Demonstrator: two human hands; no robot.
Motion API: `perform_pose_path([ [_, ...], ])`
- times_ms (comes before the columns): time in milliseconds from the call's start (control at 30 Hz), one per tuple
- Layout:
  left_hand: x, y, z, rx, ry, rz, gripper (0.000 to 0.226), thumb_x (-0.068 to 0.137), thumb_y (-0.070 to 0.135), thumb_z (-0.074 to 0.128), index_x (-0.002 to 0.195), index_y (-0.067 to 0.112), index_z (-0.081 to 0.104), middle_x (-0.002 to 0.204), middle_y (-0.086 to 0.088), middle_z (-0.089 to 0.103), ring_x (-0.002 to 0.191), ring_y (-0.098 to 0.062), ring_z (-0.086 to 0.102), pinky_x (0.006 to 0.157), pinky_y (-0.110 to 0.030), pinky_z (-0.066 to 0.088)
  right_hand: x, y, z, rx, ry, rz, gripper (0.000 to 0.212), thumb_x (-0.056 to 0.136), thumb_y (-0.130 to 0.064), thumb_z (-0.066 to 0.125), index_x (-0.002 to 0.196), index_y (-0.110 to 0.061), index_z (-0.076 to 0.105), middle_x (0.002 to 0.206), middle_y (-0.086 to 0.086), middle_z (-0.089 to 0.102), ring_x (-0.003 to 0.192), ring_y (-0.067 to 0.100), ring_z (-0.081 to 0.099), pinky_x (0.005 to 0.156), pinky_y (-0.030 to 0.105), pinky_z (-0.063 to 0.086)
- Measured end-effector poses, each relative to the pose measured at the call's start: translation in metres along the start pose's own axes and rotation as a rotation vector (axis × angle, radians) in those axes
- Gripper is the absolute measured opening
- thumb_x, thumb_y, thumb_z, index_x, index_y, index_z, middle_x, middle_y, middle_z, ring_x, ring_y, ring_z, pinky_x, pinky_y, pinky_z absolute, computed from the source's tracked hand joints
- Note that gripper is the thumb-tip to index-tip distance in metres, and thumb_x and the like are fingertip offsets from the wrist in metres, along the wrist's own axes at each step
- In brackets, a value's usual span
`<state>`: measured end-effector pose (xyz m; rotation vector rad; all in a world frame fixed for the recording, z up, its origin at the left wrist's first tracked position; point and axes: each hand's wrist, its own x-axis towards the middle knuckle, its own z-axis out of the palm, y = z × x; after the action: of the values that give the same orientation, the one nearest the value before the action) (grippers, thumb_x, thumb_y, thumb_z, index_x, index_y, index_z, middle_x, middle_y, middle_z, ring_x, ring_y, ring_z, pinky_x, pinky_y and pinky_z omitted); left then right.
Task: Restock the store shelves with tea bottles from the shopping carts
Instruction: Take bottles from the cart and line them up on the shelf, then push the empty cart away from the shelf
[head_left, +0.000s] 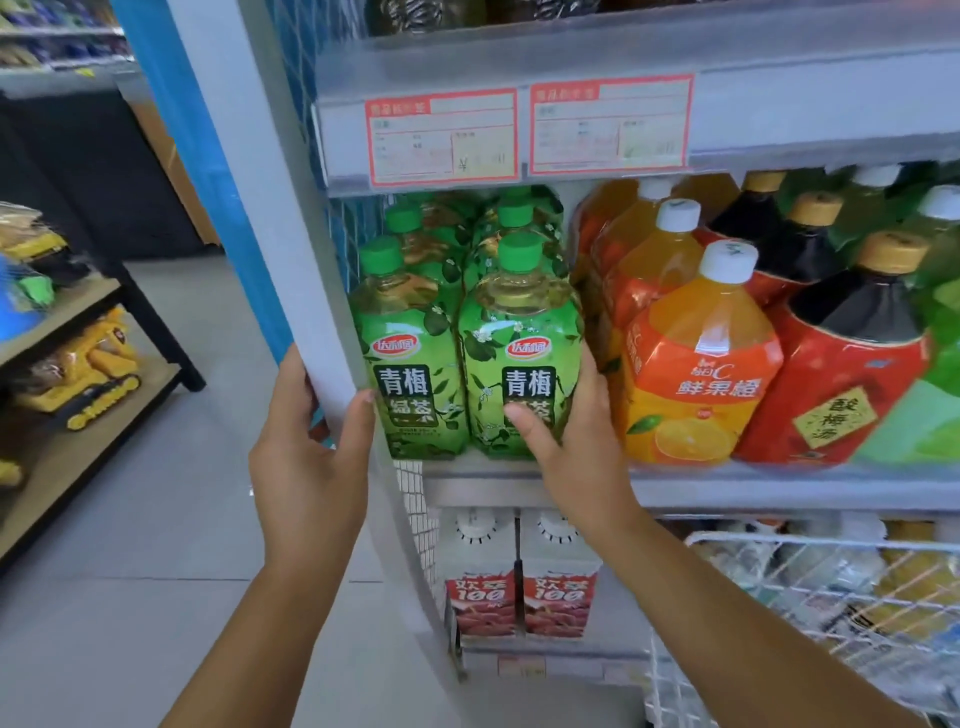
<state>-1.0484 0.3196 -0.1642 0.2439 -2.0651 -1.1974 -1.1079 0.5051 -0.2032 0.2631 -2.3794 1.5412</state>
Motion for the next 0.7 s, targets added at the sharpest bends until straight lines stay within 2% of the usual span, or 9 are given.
perform_pose_path([
  [100,-0.002,0.014,0.005,0.028,0.032,-0.058,0.030,0.096,0.017,0.058,0.125,0.023,0.050,0.093,0.041,0.056,0.086,0.010,0.058,0.069,-0.003,0.043,0.001,-0.003,-0.003,0.033,-0.040,0.042,0.091,0.082,-0.055,0.058,0.153,-0.021,0.012,0.153,-0.001,0.031,0.140,0.011,0.030,0.116,0.034,0.029],
  [167,-0.004,0.027,0.002,0.050,0.005,-0.140,0.022,0.098,0.018,0.055,0.118,0.019,0.048,0.088,0.038,0.056,0.081,0.007,0.058,0.065,-0.004,0.042,-0.001,-0.011,-0.009,0.046,-0.102,0.109,0.086,0.087,-0.043,0.062,0.153,-0.021,0.012,0.155,-0.002,0.031,0.140,0.007,0.031,0.116,0.028,0.026],
  [233,-0.002,0.036,-0.006,0.117,-0.070,-0.202,0.013,0.099,0.022,0.052,0.109,0.021,0.044,0.089,0.030,0.055,0.083,-0.002,0.059,0.068,-0.011,0.043,-0.010,-0.025,-0.021,-0.016,-0.167,0.189,0.078,0.094,-0.034,0.055,0.154,-0.019,0.009,0.156,0.000,0.028,0.136,0.006,0.031,0.108,0.012,0.020],
  [300,0.000,0.046,-0.017,0.180,-0.176,-0.274,0.010,0.098,0.023,0.051,0.103,0.024,0.042,0.094,0.022,0.057,0.089,-0.009,0.060,0.077,-0.023,0.046,-0.025,-0.036,-0.039,-0.075,-0.242,0.262,0.071,0.099,-0.028,0.047,0.154,-0.019,0.003,0.161,0.001,0.016,0.142,0.013,0.027,0.105,0.010,0.016],
  [333,0.001,0.053,-0.024,0.227,-0.227,-0.306,0.011,0.097,0.022,0.051,0.105,0.025,0.044,0.100,0.020,0.059,0.096,-0.014,0.062,0.081,-0.028,0.047,-0.033,-0.043,-0.050,-0.083,-0.276,0.305,0.070,0.099,-0.027,0.045,0.154,-0.021,0.001,0.161,0.000,0.013,0.143,0.017,0.026,0.107,0.014,0.019],
  [400,-0.003,0.074,-0.040,0.368,-0.368,-0.352,0.030,0.097,0.023,0.055,0.126,0.023,0.047,0.125,0.008,0.059,0.114,-0.024,0.059,0.092,-0.033,0.047,-0.049,-0.059,-0.076,-0.106,-0.333,0.400,0.068,0.100,-0.026,0.045,0.154,-0.022,0.004,0.161,0.003,0.017,0.142,0.021,0.030,0.109,0.022,0.024],
  [467,-0.021,0.108,-0.055,0.459,-0.507,-0.481,0.055,0.097,0.027,0.056,0.147,0.020,0.035,0.148,-0.001,0.046,0.130,-0.025,0.050,0.105,-0.039,0.041,-0.066,-0.083,-0.109,-0.159,-0.403,0.488,0.064,0.100,-0.028,0.045,0.153,-0.017,0.011,0.158,0.008,0.024,0.142,0.023,0.032,0.107,0.019,0.022],
  [567,-0.068,0.170,-0.079,0.383,-0.679,-0.613,0.063,0.096,0.026,0.058,0.151,0.023,0.029,0.152,0.000,0.040,0.137,-0.020,0.043,0.112,-0.041,0.039,-0.097,-0.131,-0.165,-0.281,-0.500,0.593,0.058,0.100,-0.031,0.045,0.152,-0.019,0.020,0.152,0.009,0.033,0.136,0.024,0.039,0.107,0.027,0.030],
  [700,-0.133,0.240,-0.118,0.425,-1.037,-0.617,0.056,0.097,0.028,0.054,0.149,0.030,0.031,0.150,0.004,0.040,0.133,-0.013,0.045,0.108,-0.032,0.040,-0.148,-0.182,-0.249,-0.385,-0.580,0.736,0.052,0.100,-0.035,0.044,0.148,-0.019,0.029,0.148,0.007,0.037,0.130,0.022,0.045,0.105,0.029,0.033],
])
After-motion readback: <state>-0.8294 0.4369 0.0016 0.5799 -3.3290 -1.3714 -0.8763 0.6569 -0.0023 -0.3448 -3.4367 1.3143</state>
